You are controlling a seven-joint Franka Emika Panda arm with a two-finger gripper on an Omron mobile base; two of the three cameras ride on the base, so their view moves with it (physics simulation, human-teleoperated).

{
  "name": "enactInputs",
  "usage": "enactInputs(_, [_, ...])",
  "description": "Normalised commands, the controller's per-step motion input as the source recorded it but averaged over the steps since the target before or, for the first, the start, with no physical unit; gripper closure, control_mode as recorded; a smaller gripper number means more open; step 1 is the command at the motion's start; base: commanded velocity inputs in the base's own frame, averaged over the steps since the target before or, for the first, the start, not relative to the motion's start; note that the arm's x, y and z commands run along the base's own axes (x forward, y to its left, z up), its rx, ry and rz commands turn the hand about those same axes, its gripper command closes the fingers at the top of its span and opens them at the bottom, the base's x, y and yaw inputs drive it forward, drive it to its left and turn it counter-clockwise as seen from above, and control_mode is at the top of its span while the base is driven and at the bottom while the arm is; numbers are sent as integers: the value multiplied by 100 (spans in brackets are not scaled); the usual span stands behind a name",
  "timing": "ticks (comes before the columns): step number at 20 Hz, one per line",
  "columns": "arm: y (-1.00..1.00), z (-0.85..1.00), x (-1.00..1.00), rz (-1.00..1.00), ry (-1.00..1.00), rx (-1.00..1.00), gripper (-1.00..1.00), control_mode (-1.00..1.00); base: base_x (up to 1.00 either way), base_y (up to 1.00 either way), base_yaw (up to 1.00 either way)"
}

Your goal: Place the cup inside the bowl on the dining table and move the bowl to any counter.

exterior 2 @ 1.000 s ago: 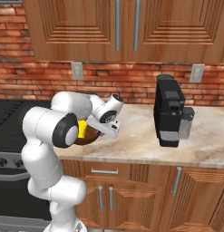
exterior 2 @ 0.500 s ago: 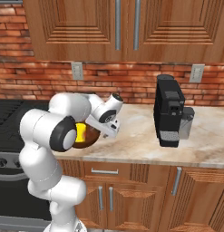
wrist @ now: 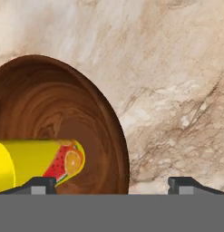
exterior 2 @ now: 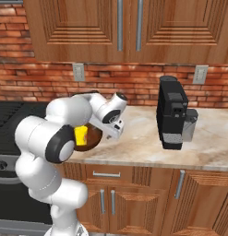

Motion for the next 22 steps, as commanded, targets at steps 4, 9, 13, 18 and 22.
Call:
enactInputs(4, [-24, 42, -58, 0, -9, 1, -100, -100, 0, 0, 0])
enactInputs(9, [-18, 36, -73, 0, -12, 0, -100, -100, 0, 0, 0])
enactInputs(13, [-11, 27, -78, 0, -12, 0, -100, -100, 0, 0, 0])
enactInputs(18, [-1, 23, -80, 0, -11, 0, -100, -100, 0, 0, 0])
enactInputs(22, [0, 19, -86, 0, -8, 0, -100, -100, 0, 0, 0])
